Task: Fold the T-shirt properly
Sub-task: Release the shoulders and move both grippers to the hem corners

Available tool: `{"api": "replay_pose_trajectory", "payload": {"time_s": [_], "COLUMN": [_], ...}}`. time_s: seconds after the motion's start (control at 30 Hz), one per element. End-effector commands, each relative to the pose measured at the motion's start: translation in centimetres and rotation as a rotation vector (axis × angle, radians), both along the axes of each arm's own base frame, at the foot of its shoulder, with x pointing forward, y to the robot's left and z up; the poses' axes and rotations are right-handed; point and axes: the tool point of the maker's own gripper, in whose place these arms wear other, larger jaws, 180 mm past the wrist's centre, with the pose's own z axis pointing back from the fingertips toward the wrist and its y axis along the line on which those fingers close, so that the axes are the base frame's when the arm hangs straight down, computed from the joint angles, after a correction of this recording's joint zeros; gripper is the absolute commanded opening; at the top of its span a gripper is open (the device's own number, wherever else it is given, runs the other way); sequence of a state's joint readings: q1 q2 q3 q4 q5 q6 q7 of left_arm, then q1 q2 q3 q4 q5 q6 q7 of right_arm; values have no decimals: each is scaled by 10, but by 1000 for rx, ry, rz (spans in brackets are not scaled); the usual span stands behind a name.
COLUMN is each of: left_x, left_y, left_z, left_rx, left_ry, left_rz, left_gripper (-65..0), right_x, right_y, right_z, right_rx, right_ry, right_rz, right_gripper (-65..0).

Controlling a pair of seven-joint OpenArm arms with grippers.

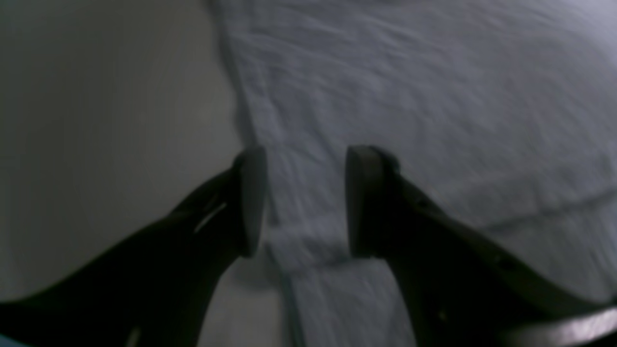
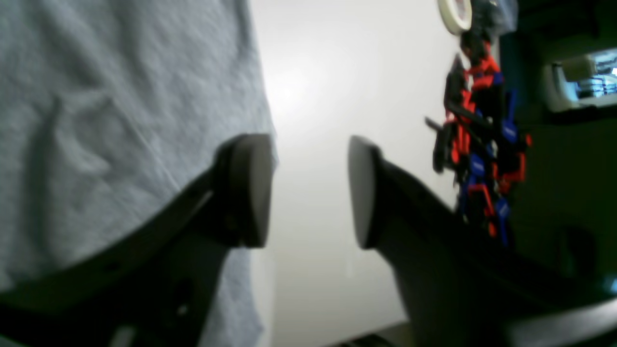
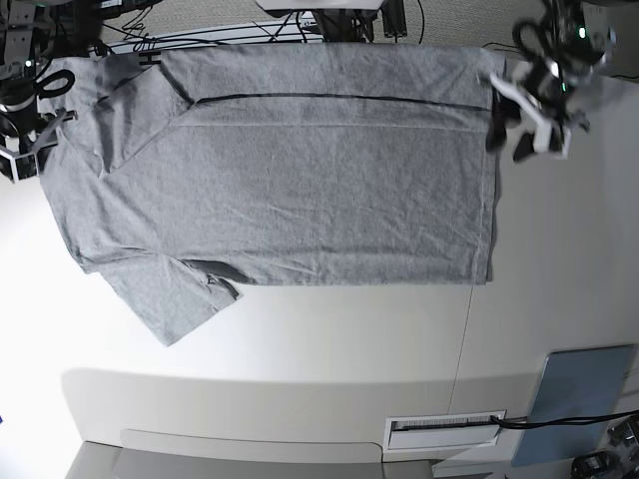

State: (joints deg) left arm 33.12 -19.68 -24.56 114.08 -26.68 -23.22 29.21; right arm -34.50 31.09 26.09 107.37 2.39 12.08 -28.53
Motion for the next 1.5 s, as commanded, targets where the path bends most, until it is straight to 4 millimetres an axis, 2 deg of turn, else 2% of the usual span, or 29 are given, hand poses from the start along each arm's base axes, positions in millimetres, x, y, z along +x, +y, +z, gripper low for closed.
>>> {"api": "replay_pose_trajectory", "payload": {"time_s": [0.0, 0.2, 0.3, 0.4, 0.5, 0.6, 0.7, 0.77, 1.07, 1.3, 1.47], "left_x": [16, 81, 105, 129, 159, 189, 208, 215, 222, 211, 209], "left_y": [0, 15, 13, 2, 2, 9, 14, 23, 25, 33, 8], "left_z": [14, 24, 8, -19, -32, -28, -29, -34, -38, -69, -67], "left_rx": [-20, -82, -120, -115, -79, -40, -3, 13, 7, 12, -41], "left_ry": [-55, -121, -95, -28, 2, 1, 26, 54, 72, 165, 157], "left_rz": [-3, 53, 59, 30, 57, 105, 135, 189, 192, 212, 74], "left_gripper": [-369, -369, -369, -369, -369, -369, -369, -369, -369, -369, -369], "right_x": [14, 38, 47, 53, 54, 53, 52, 53, 67, 73, 73], "right_y": [-1, 4, 5, 4, 4, 10, 16, 19, 57, 67, 66], "right_z": [19, 40, 48, 53, 45, 32, 26, 23, -4, -6, -6], "right_rx": [-20, 34, 48, 50, 60, 71, 78, 82, 165, 203, 200], "right_ry": [-63, -174, -207, -219, -174, -104, -76, -70, -27, -41, -39], "right_rz": [19, 19, 16, 6, -24, -16, 1, 9, 79, 84, 84], "right_gripper": [-355, -355, -355, -355, -355, -355, -355, -355, -355, -355, -355]}}
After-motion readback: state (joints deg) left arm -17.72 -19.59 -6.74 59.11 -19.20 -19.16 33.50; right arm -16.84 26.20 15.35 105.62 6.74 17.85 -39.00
